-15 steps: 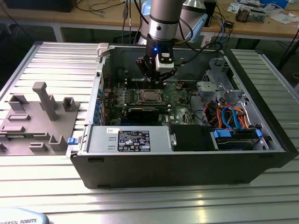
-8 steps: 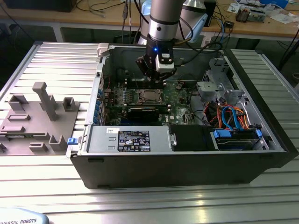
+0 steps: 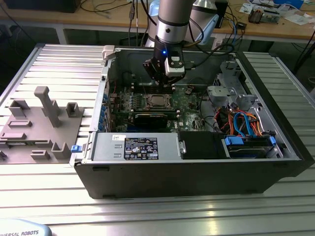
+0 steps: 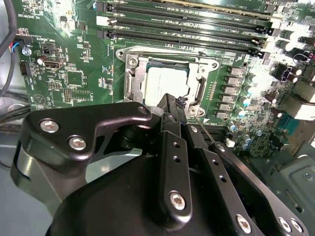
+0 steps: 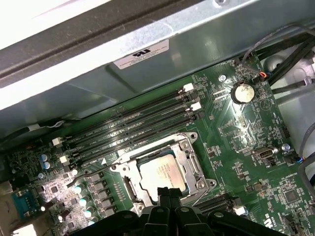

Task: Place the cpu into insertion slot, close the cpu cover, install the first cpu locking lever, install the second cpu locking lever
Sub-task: 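Install the first cpu locking lever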

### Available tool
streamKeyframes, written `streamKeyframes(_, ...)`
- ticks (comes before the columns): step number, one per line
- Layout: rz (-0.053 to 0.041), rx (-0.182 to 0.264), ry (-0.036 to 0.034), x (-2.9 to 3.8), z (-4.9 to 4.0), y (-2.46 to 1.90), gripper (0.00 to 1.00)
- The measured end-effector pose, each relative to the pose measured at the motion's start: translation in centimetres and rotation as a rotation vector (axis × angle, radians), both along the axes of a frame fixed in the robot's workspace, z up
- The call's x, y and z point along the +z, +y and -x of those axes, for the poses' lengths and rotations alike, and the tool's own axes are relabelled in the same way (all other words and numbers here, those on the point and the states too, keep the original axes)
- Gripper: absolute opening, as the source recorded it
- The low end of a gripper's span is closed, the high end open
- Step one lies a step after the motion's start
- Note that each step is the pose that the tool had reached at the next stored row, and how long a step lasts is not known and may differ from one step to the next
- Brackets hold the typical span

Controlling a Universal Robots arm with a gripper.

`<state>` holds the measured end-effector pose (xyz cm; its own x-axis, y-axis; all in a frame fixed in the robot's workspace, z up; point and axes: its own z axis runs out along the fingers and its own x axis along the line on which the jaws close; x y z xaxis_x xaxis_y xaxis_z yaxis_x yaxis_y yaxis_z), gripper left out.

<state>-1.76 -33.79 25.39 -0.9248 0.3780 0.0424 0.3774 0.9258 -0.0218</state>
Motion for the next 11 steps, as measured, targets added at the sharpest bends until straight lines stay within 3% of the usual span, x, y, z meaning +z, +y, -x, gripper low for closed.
streamKeyframes(6,-0.0006,0.001,0.0000,-0.01,0.00,0.01,0.11)
streamKeyframes(11,-0.0340,0.001,-0.0001,-0.02,0.00,0.00,0.11)
